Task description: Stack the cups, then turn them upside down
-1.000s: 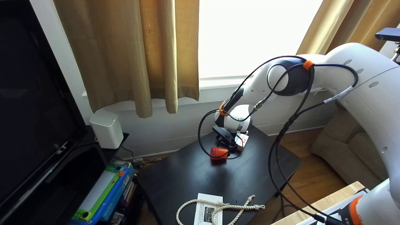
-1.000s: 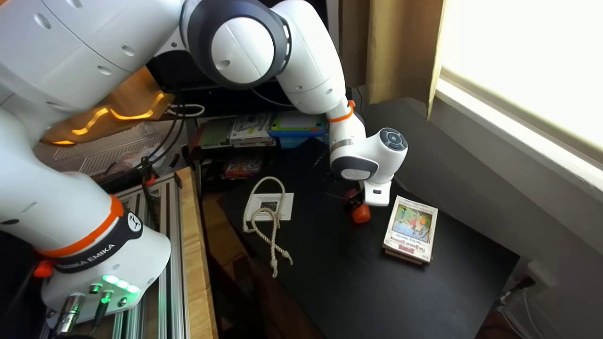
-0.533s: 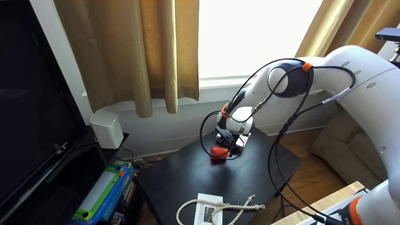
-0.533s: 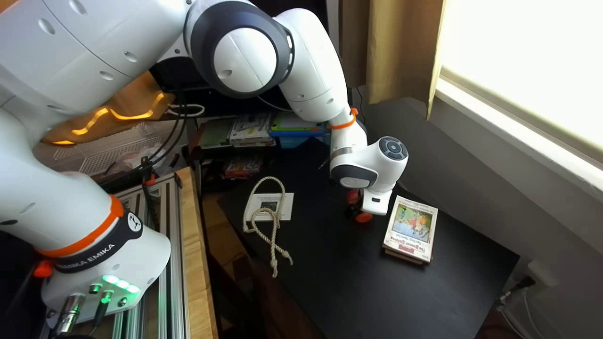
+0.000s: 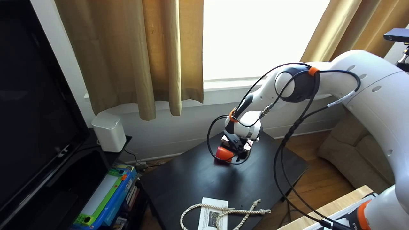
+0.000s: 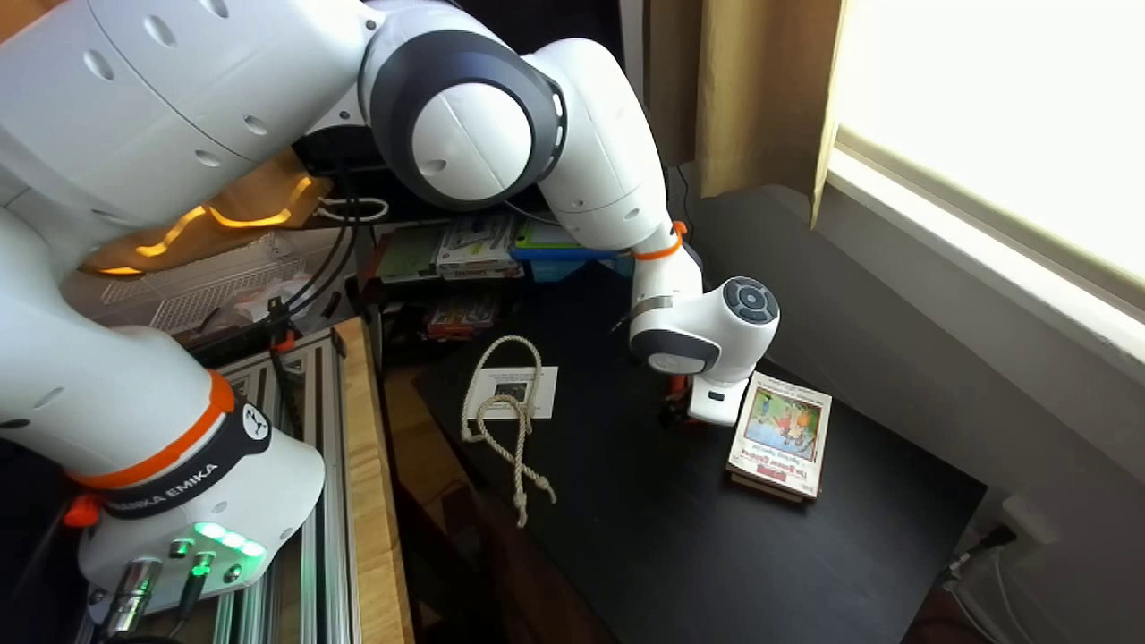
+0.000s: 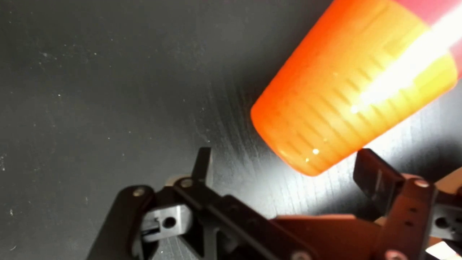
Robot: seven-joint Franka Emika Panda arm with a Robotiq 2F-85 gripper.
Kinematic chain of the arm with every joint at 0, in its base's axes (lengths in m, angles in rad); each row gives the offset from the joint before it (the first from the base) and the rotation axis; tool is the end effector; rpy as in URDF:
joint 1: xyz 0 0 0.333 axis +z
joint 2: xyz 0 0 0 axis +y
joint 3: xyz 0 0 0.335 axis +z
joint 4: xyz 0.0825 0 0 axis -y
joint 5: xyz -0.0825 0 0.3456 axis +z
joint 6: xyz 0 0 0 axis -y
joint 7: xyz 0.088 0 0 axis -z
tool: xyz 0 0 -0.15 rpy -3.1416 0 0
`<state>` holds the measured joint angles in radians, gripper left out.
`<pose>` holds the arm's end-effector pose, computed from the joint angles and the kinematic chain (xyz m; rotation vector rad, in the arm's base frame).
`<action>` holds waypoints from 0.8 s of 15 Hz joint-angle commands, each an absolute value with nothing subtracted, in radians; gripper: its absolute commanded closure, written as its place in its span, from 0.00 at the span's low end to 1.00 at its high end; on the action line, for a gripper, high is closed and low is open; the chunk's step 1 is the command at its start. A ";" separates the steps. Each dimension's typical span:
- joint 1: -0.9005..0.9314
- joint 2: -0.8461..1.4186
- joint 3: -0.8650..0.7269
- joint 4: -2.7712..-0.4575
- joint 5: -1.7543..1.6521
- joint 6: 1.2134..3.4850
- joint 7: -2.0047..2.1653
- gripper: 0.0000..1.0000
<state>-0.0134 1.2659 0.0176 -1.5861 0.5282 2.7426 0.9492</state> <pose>0.5902 -0.0088 -0.1125 -2.2445 2.0007 0.2798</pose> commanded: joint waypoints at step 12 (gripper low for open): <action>-0.038 1.282 0.089 -1.498 0.525 2.743 0.939 0.00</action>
<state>-0.0250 1.2667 0.0600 -1.5267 0.5279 2.7598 0.9557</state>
